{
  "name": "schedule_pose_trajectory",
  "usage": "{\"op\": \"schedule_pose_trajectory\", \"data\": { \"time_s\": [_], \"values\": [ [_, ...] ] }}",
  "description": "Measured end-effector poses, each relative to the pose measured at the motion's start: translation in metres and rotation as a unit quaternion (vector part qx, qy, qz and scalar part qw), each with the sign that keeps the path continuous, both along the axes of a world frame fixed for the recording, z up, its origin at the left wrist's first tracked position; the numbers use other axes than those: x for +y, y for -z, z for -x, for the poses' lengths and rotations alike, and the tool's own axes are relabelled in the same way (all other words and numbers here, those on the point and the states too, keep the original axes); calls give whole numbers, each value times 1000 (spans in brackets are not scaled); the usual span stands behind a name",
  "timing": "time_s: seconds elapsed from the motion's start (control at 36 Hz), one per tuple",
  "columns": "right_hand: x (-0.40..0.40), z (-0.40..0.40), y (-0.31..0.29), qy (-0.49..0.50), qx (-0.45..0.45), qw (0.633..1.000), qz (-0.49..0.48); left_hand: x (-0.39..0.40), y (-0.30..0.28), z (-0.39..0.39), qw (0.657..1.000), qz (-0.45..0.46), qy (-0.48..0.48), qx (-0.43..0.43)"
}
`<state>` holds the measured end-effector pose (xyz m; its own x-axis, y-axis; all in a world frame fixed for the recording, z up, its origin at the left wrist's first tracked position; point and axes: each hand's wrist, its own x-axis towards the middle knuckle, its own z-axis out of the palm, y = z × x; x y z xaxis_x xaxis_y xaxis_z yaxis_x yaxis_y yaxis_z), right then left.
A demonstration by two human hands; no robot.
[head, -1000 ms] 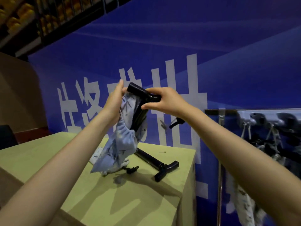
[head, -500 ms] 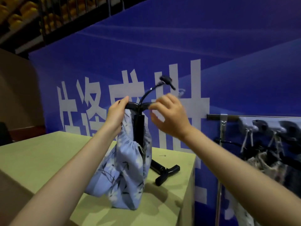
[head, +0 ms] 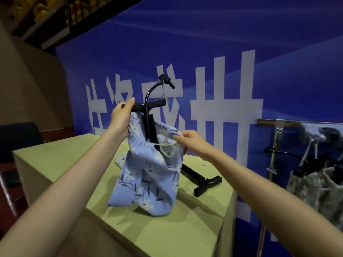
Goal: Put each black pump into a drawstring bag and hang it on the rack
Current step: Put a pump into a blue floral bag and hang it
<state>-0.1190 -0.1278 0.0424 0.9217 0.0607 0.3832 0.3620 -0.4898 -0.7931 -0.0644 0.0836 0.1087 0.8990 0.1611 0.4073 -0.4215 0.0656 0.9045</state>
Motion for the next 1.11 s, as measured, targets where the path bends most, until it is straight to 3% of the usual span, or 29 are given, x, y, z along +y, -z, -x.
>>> {"op": "schedule_pose_trajectory", "data": {
  "time_s": [0.08, 0.19, 0.31, 0.44, 0.56, 0.67, 0.75, 0.83, 0.89, 0.94, 1.11],
  "values": [
    [7, 0, -20, -57, 5, 990, -131, 7, -1, -1, 999, -30, -19, -16],
    [16, 3, -45, -98, 3, 967, -234, 11, 2, -3, 999, -33, -23, -12],
    [11, -4, -58, -42, -41, 960, -273, 8, 6, 1, 999, -29, -21, -4],
    [7, -8, -45, 44, -41, 977, -203, -9, 8, 11, 999, -22, 22, -24],
    [5, -5, -34, 87, -94, 984, -124, -21, 7, 16, 999, -26, 30, -29],
    [2, -6, -37, 91, -91, 981, -149, -30, 4, 24, 998, -34, 40, -35],
    [4, -3, -49, 189, -259, 946, -57, -36, 4, 33, 997, -49, 41, -53],
    [1, -2, -68, 192, -422, 880, 104, -39, 4, 36, 995, -67, 45, -63],
    [-1, -6, -75, 144, -399, 884, 195, -40, 2, 38, 994, -79, 47, -65],
    [-2, -9, -78, 115, -326, 910, 227, -39, 2, 36, 995, -68, 55, -43],
    [-9, -16, -73, 94, -262, 948, 154, -22, 7, 30, 994, -53, 90, 22]
  ]
}}
